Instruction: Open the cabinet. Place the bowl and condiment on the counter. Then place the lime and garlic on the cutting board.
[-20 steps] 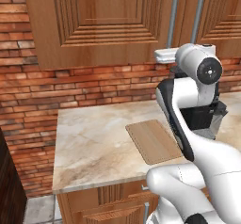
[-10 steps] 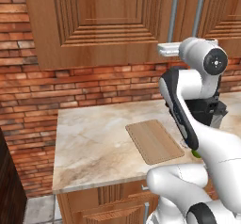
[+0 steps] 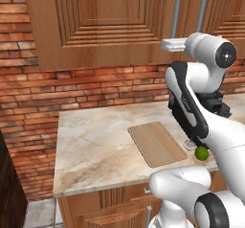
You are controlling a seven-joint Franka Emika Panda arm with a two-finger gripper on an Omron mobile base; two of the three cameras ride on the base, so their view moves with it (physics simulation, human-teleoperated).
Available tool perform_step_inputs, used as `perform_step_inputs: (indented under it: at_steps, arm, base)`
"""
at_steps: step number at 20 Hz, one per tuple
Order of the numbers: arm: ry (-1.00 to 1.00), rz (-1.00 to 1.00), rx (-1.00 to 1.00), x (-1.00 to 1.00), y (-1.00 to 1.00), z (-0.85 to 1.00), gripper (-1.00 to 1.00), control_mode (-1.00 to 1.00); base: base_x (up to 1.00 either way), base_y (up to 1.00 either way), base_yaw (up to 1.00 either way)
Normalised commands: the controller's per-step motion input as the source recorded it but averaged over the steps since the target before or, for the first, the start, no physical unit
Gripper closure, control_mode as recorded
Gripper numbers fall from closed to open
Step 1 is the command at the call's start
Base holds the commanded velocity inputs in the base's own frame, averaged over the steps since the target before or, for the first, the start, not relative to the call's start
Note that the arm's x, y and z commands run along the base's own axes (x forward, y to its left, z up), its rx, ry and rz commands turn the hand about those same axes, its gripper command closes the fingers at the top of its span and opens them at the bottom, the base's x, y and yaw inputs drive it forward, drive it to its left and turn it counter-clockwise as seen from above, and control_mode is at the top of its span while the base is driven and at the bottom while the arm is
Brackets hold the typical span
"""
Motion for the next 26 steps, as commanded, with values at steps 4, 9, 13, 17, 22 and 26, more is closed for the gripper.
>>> perform_step_inputs:
  at_steps: [4, 9, 13, 17, 22, 26]
  arm:
    - [0.00, 0.09, 0.00, 0.19, -0.10, 0.08, -1.00, -1.00]
    - [0.00, 0.03, 0.00, 0.03, -0.14, 0.06, -1.00, -1.00]
    - [0.00, 0.00, 0.00, 0.11, -0.01, 0.06, -1.00, -1.00]
    - [0.02, -0.01, 0.00, 0.15, 0.00, 0.11, -1.00, -1.00]
    - [0.02, -0.03, 0.00, 0.09, 0.00, 0.10, -1.00, -1.00]
    - [0.02, -0.08, 0.00, 0.11, 0.01, 0.05, -1.00, -1.00]
  base:
    - [0.00, 0.00, 0.00]
    - [0.00, 0.00, 0.00]
    - [0.00, 0.00, 0.00]
    - [0.00, 0.00, 0.00]
    - [0.00, 0.00, 0.00]
    - [0.00, 0.00, 0.00]
